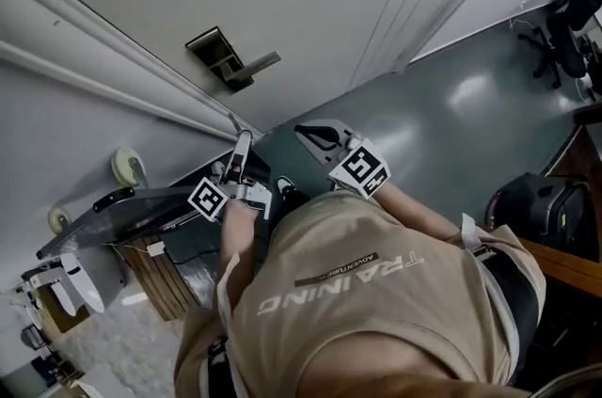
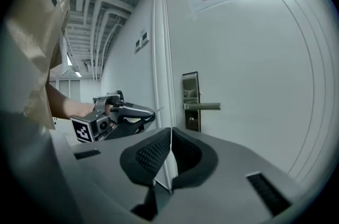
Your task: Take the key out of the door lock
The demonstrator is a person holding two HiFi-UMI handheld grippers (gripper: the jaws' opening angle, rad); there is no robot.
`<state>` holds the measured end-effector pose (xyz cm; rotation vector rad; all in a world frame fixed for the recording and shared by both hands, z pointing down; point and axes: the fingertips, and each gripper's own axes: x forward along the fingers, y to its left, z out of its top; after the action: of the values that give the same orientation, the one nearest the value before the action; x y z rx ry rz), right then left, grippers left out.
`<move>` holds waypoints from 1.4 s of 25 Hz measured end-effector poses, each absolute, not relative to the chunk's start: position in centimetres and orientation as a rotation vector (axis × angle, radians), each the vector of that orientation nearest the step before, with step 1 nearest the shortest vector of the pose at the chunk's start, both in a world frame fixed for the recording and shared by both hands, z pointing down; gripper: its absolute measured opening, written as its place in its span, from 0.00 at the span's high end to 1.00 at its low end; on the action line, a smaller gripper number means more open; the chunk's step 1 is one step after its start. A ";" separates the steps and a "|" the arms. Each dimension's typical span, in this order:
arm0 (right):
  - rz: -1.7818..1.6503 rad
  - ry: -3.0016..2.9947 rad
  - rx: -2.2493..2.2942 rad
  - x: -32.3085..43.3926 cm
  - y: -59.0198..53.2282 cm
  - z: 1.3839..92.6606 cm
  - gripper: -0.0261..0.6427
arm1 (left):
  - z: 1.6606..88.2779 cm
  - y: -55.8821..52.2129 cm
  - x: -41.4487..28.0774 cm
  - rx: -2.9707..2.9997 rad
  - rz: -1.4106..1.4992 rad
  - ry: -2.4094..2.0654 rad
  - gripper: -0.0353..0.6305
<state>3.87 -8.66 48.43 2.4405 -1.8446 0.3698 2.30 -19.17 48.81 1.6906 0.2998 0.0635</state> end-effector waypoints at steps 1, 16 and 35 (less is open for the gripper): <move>0.378 -1.875 2.424 3.7 -8.2 48.7 0.94 | 48.8 -18.7 1.8 1.688 0.050 0.285 0.91; 0.305 -1.945 2.304 3.7 -7.3 50.0 0.94 | 45.6 -14.3 -1.0 1.799 -0.036 0.335 0.91; 0.325 -1.846 2.440 3.3 -15.8 49.0 0.94 | 45.4 -21.3 0.8 1.690 0.056 0.458 0.91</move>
<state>3.34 -15.85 48.97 2.4404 -1.8455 0.3246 0.78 -21.27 45.42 1.6897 0.4582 0.0562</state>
